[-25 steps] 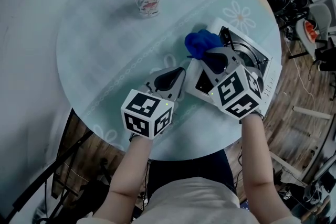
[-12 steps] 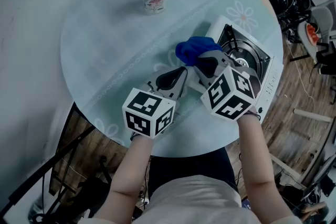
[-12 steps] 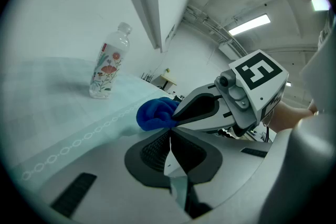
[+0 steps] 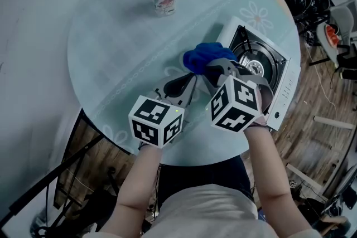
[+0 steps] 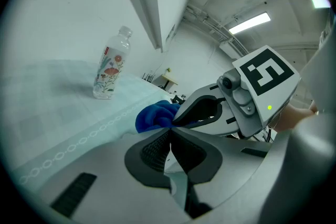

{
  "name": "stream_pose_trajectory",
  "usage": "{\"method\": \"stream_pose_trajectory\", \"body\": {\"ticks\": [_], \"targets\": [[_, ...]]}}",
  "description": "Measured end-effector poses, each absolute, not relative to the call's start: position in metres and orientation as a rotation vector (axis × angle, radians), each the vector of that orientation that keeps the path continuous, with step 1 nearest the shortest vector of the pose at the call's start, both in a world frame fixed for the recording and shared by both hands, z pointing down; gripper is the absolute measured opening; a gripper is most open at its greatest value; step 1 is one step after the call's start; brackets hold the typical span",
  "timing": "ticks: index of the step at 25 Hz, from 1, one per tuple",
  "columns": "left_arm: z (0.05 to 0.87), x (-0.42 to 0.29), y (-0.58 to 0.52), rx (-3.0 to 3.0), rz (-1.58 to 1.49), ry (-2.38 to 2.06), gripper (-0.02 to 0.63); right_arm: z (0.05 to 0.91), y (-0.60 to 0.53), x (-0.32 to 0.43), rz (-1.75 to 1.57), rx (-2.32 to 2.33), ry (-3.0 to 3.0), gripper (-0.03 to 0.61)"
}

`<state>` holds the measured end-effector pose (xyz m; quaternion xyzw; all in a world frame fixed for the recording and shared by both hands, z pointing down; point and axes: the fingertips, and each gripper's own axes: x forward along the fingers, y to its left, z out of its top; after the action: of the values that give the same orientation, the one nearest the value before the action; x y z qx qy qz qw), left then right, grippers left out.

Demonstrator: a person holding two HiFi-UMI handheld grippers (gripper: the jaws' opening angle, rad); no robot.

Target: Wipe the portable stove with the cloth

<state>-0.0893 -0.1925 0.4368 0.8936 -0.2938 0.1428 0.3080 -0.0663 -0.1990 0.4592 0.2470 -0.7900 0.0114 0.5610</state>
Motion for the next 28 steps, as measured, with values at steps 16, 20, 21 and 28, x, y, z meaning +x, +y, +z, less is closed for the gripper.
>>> {"method": "stream_pose_trajectory", "body": {"ticks": [16, 20, 21, 28], "targets": [[0.436, -0.095, -0.181, 2.38, 0.453, -0.803, 0.023, 0.46, -0.177, -0.079, -0.016, 0.583, -1.843, 0.055], [0.437, -0.098, -0.179, 2.374, 0.461, -0.827, 0.023, 0.46, -0.172, -0.08, -0.05, 0.576, -1.832, 0.055], [0.437, -0.099, -0.178, 2.375, 0.463, -0.833, 0.023, 0.46, -0.17, -0.08, -0.058, 0.572, -1.83, 0.055], [0.438, -0.101, -0.171, 2.367, 0.472, -0.852, 0.023, 0.46, -0.161, -0.085, -0.078, 0.556, -1.84, 0.055]]}}
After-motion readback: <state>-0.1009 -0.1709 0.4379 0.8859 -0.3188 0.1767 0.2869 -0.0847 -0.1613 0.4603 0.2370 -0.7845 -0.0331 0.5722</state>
